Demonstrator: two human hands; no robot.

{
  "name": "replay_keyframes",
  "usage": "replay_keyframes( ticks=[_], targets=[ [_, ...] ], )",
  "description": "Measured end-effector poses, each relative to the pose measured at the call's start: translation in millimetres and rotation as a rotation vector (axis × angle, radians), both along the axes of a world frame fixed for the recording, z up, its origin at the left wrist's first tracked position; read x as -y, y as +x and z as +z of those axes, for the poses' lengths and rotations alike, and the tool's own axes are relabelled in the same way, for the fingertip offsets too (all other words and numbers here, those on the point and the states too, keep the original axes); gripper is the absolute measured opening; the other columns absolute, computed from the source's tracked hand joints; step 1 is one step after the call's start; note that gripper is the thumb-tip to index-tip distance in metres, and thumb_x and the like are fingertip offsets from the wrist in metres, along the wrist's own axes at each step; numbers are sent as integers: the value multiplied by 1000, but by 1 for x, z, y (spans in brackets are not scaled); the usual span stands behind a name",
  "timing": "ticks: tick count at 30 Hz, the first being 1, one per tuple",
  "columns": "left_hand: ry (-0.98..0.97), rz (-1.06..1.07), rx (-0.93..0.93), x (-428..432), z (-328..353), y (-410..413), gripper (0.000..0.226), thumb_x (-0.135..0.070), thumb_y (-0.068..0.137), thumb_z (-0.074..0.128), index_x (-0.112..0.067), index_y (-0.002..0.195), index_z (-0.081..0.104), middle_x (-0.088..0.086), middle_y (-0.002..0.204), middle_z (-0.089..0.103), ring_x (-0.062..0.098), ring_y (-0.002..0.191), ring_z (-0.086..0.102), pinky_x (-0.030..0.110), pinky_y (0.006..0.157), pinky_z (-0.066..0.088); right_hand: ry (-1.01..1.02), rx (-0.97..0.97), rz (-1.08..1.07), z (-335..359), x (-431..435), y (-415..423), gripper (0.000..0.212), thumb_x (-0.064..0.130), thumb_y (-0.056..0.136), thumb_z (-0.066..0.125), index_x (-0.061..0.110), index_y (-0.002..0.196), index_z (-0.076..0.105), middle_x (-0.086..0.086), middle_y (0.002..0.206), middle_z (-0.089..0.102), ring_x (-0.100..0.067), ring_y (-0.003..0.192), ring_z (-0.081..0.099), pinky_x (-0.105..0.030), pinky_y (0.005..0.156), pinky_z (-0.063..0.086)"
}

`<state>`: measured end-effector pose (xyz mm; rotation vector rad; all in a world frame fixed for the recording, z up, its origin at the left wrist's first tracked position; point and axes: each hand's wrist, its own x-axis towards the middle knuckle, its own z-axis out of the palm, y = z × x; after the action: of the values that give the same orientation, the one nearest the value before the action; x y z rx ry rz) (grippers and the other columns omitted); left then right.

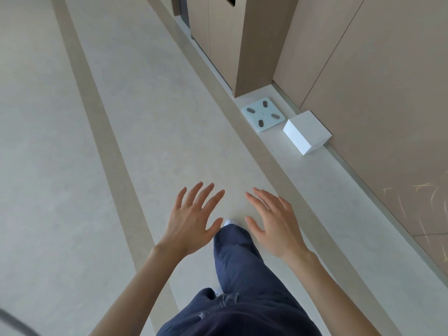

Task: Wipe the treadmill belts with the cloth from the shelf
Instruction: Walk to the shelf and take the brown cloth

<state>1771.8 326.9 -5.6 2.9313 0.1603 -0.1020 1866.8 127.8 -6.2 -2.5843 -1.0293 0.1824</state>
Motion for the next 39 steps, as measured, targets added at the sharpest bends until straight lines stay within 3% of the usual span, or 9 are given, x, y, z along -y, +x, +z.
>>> replay_keyframes(
  ticks=[10,14,20,27,33,39],
  targets=[
    [-17,89,129,-87,38,183,58,-50,90,35,-23,141,44,7,143,46,32,133,39,53,108,30,58,65,71,39,-88,199,54,46,91,35,19,135,53,-5,139,53,-23,126,52,-52,103,41],
    [-33,101,111,-109,33,224,58,-50,90,34,-24,142,42,7,144,45,32,134,38,54,108,29,53,59,86,38,-118,246,57,49,92,32,20,138,50,-3,143,49,-23,131,46,-50,107,36],
    [-42,87,53,-164,12,280,59,-52,90,34,-25,141,43,7,143,47,33,132,42,55,106,32,40,56,84,11,-173,293,56,49,91,35,20,136,51,-4,140,53,-24,127,51,-52,102,42],
    [-1,5,51,-288,16,376,59,-52,90,32,-23,139,46,8,140,50,34,129,46,57,103,36,24,111,-6,5,-281,379,53,40,86,56,20,134,53,-3,138,54,-23,127,51,-49,101,43],
    [-3,-72,98,-397,38,462,59,-52,91,33,-25,143,40,7,145,44,32,134,39,53,108,31,55,124,-61,27,-381,454,51,44,91,46,22,137,50,-3,142,50,-23,130,47,-49,105,36],
    [-43,-95,98,-460,38,521,58,-51,91,33,-23,142,41,7,145,44,33,134,40,54,107,33,83,132,-100,33,-446,505,56,49,90,36,21,136,50,-4,140,52,-25,127,51,-51,100,41]
  ],
)
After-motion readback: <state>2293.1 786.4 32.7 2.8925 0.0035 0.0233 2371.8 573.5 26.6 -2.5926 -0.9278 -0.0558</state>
